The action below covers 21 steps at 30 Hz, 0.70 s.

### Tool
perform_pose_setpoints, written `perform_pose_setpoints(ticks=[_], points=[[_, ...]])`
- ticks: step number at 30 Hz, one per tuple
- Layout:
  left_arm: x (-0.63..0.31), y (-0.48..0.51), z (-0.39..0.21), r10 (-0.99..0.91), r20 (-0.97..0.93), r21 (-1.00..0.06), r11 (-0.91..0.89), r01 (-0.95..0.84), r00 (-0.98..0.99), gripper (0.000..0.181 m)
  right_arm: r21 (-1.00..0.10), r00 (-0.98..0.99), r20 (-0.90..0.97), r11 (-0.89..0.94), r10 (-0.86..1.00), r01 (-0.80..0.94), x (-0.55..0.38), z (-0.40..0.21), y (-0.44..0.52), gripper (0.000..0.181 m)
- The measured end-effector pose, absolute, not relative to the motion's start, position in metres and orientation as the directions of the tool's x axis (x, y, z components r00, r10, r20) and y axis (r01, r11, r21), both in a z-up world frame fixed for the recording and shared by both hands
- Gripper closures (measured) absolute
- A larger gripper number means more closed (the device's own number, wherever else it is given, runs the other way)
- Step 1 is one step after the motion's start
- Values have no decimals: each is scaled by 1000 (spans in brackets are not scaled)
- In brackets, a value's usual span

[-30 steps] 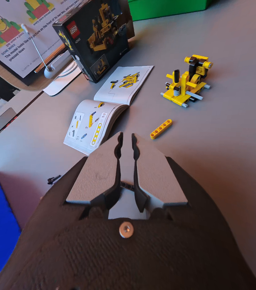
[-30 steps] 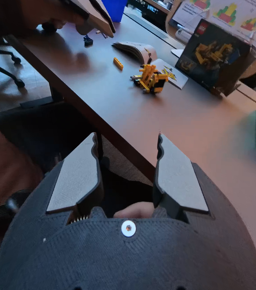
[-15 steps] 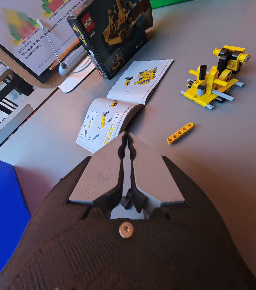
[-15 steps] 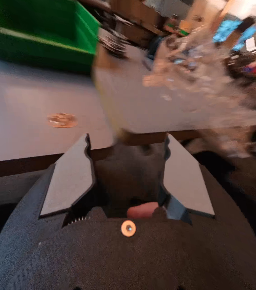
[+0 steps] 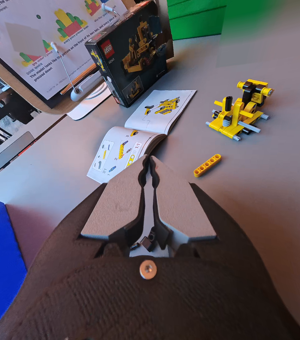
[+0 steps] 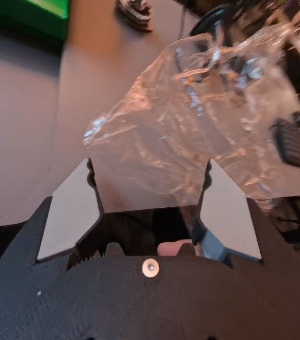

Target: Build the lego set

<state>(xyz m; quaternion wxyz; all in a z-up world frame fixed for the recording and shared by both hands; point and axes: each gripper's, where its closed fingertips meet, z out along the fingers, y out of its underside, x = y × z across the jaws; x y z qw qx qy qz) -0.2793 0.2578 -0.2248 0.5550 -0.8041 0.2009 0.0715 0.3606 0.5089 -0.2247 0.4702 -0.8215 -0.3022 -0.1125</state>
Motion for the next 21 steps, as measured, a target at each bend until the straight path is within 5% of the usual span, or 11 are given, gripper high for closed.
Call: perform_pose_setpoints(ticks=[2,5,6,10,16,18,21], points=[[-279,258,-224,-248,-331,-867,-302,-397,911,181,-665,752,573,-352,326,659,380,-214,517,89],[-278,257,-224,-250,-329,-870,-295,-395,911,181,-507,645,699,-421,309,752,407,-227,529,177],[-278,257,-224,-251,-328,-870,-295,-395,911,181,-489,622,730,-420,282,764,412,-222,533,181],[-278,257,-223,-253,-326,-873,-290,-393,911,181,-633,718,666,-354,205,688,410,-178,551,181],[-277,258,-223,-261,-321,-873,-292,-392,910,181,-609,772,587,-496,242,619,439,-198,599,150],[-277,257,-223,-261,-325,-873,-286,-395,909,181,-603,821,542,-598,178,528,455,-213,597,143],[-277,256,-219,-256,-323,-882,-267,-388,911,181,-761,945,324,-587,28,278,460,-212,574,142]])
